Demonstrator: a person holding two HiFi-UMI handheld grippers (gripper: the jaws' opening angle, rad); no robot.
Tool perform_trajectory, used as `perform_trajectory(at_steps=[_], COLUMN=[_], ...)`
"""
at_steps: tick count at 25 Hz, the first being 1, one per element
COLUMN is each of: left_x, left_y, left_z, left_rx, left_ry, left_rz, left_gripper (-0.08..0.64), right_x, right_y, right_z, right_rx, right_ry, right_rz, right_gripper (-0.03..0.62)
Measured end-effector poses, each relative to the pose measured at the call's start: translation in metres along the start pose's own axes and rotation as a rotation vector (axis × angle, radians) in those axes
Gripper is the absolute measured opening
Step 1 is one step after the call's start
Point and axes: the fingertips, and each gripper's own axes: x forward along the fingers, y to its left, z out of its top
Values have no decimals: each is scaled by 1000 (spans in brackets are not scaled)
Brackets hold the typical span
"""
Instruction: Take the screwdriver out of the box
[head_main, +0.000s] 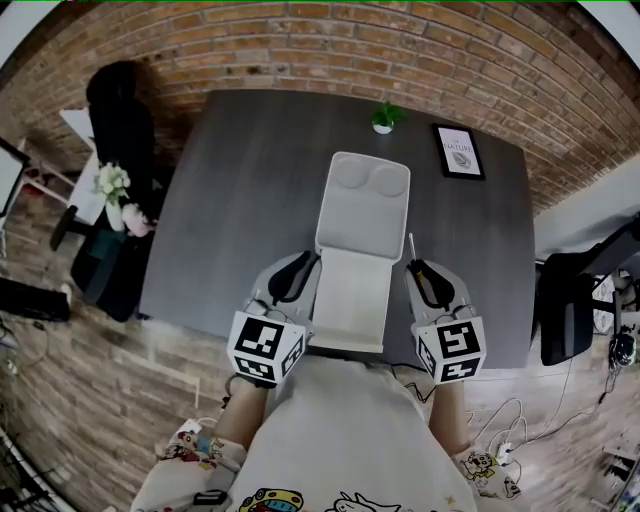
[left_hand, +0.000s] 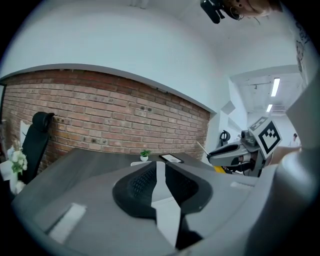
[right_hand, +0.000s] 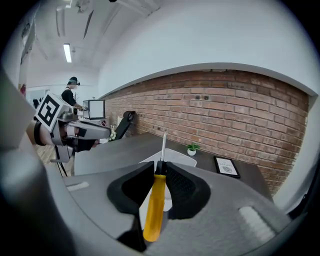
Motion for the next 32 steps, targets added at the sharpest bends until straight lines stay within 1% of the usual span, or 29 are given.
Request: perform_trajectory(at_steps=[8,12,18,26,32], left_x=[1,0,-2,-4,-5], left_y=[-13,-17,-20,-16,-12], left_z=[19,24,24,21,22], left_rx=[16,19,17,4,-1], left_ry=[-34,-39,-30,-24,-27], left_rz=[-42,-47,-55,-48,-48], left_gripper=[20,4,5,5,5], right_x=[-28,-39,-47,-44,-41], right_y=[-15,-21,-23,-15,-11], right_z=[15,19,17,14,18], right_rx=[149,192,197,188,184], right_ry=[-132,-183,-199,-193,-191], right_rz=[-7,-6,-20,0,11], right_gripper=[75,75,75,75,75])
